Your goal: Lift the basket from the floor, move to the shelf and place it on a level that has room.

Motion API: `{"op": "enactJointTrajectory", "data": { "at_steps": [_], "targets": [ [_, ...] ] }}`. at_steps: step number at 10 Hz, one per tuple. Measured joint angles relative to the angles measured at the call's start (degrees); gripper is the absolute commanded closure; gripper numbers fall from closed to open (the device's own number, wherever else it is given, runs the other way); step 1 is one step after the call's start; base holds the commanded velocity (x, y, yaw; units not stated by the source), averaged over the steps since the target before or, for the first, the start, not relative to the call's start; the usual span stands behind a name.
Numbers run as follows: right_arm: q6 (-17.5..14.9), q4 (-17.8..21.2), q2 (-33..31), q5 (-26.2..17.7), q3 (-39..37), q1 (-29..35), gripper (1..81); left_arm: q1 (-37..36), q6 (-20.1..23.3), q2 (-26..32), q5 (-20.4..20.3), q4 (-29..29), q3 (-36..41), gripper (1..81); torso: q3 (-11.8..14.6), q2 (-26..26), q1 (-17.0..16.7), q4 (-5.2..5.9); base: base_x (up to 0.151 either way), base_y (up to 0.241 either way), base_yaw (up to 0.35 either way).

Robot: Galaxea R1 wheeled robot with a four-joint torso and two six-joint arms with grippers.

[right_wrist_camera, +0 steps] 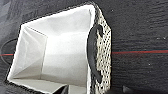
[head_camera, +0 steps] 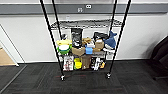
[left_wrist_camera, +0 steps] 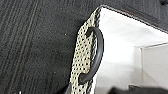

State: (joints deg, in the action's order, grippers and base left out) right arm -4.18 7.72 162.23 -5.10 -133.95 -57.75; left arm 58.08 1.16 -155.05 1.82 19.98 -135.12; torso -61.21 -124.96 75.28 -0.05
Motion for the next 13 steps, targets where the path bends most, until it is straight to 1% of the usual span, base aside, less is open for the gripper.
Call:
{"op": "enactJointTrajectory", "data": {
  "at_steps": [3, 6, 9, 11, 13],
  "targets": [
    [0.07, 1.05, -0.27, -0.05, 0.13, 1.41, 1.0, -1.0, 0.0, -0.63, 0.9, 0.0, -0.05, 1.0, -0.09, -5.86, 3.65, 0.0, 0.0, 0.0, 0.0],
    [0.07, 1.67, 0.0, -0.88, 0.16, 1.44, 1.0, -0.89, -0.01, -2.28, 1.45, -0.02, -0.57, 1.0, -0.11, -11.72, 7.31, 0.0, 0.0, 0.0, 0.0],
    [0.11, 1.68, 2.99, -1.07, -1.0, 2.07, 1.0, -0.87, 0.0, -2.23, 1.51, 0.0, -0.9, 1.0, -0.11, -17.62, 11.0, 0.0, 0.0, 0.0, 0.0],
    [0.13, 1.73, 4.22, -1.38, -2.66, 2.66, 1.0, -0.69, -0.01, -1.62, 1.57, 0.0, -0.93, 1.0, -1.16, -20.37, 12.68, 0.0, 0.0, 0.0, 0.0],
    [0.16, 2.61, 4.52, -1.66, -2.66, 3.34, 1.0, -0.66, -0.01, -1.37, 1.4, 0.0, -0.94, 1.0, -3.5, -20.86, 13.16, 0.0, 0.0, 0.0, 0.0]
  ]
}}
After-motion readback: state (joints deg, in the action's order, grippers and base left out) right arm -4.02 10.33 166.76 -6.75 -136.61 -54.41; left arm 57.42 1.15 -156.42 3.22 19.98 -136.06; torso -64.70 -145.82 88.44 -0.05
